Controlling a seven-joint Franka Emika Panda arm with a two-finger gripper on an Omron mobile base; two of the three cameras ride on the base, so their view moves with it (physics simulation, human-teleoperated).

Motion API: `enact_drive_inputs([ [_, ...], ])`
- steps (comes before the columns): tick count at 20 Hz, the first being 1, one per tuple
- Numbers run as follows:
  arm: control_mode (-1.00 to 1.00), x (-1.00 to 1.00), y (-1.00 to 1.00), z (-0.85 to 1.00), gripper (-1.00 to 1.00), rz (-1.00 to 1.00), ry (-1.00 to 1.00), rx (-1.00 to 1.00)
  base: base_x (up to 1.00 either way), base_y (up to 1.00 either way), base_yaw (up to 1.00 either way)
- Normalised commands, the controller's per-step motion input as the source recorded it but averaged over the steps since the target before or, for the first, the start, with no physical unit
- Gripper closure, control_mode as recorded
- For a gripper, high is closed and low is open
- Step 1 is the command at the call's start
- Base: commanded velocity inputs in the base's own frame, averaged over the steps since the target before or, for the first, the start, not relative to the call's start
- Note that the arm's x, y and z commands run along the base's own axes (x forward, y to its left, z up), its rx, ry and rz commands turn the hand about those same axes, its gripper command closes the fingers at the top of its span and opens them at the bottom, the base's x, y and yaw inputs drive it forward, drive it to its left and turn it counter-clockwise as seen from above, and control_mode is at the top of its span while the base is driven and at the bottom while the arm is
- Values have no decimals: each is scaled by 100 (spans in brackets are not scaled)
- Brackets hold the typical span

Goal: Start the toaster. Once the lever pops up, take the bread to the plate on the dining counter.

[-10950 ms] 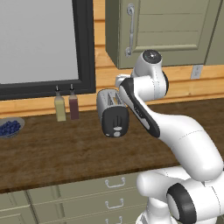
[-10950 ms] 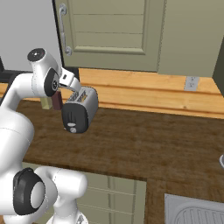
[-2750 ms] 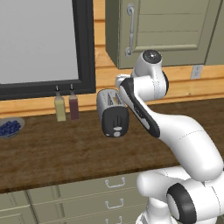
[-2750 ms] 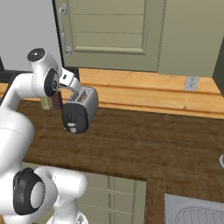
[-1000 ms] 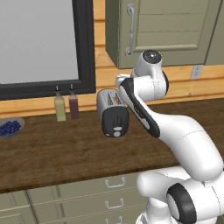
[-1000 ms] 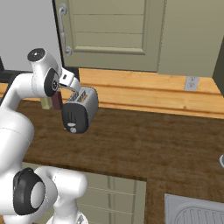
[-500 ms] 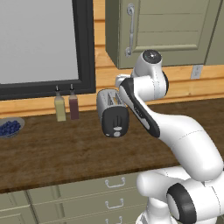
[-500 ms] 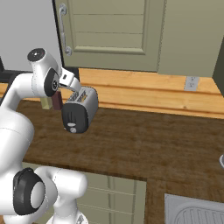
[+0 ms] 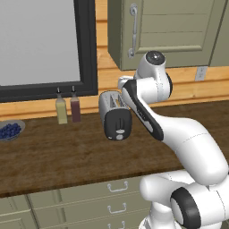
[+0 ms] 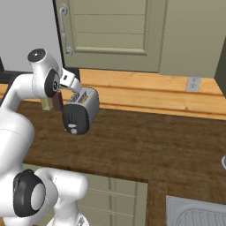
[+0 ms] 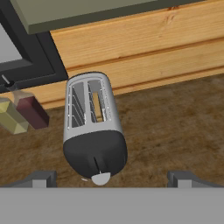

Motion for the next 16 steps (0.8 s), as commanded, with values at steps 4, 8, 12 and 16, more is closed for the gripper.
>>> enact_drive_inputs([
  [4,-100,0,0,0,-100,0,0,0,0,0,0],
  [8,-100,0,0,0,-100,0,0,0,0,0,0],
  [12,-100,0,0,0,-100,0,0,0,0,0,0],
  [16,-100,0,0,0,-100,0,0,0,0,0,0],
])
